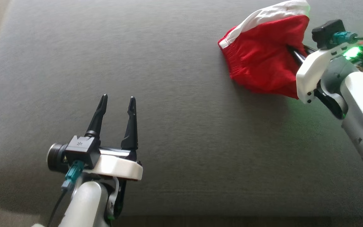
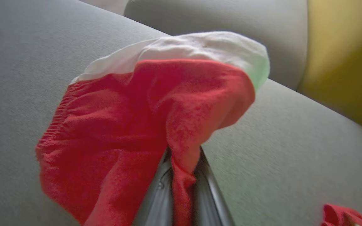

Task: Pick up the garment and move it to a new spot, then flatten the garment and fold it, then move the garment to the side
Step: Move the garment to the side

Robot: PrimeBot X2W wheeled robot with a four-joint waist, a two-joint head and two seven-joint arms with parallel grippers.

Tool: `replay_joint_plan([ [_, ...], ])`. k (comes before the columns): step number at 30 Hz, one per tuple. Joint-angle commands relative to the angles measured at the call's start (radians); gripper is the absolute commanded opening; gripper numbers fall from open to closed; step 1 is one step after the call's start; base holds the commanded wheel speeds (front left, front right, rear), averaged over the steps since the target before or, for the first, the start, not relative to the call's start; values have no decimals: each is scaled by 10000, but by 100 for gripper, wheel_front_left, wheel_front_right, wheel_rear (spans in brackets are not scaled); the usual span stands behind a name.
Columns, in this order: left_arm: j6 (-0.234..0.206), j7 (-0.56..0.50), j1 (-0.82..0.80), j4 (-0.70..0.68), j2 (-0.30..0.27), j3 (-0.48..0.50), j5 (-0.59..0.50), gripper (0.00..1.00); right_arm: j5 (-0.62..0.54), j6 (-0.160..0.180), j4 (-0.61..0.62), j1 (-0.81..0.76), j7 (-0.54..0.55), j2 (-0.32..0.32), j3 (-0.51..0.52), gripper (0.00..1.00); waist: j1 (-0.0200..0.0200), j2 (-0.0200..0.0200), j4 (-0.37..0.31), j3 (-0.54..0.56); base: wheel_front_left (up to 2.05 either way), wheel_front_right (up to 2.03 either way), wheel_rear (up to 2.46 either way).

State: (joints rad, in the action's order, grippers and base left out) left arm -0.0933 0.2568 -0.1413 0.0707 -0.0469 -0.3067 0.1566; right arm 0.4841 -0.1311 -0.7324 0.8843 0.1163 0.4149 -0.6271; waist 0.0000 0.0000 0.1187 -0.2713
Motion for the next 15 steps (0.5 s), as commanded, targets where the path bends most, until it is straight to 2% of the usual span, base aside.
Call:
replay_joint_plan([
  [1,98,49,-437,-270,-33,370,-198,100,201,4,521,231,91,318,-303,0,0,0,-1026,14,0,0,0],
  [7,285,49,-702,-182,-33,460,-390,100,376,4,1467,646,340,1311,-1505,0,0,0,-2385,-336,0,0,0],
  [15,603,49,-1282,-31,-33,128,-694,100,389,4,1657,1273,138,2874,-2178,0,0,0,-3140,-1040,0,0,0],
])
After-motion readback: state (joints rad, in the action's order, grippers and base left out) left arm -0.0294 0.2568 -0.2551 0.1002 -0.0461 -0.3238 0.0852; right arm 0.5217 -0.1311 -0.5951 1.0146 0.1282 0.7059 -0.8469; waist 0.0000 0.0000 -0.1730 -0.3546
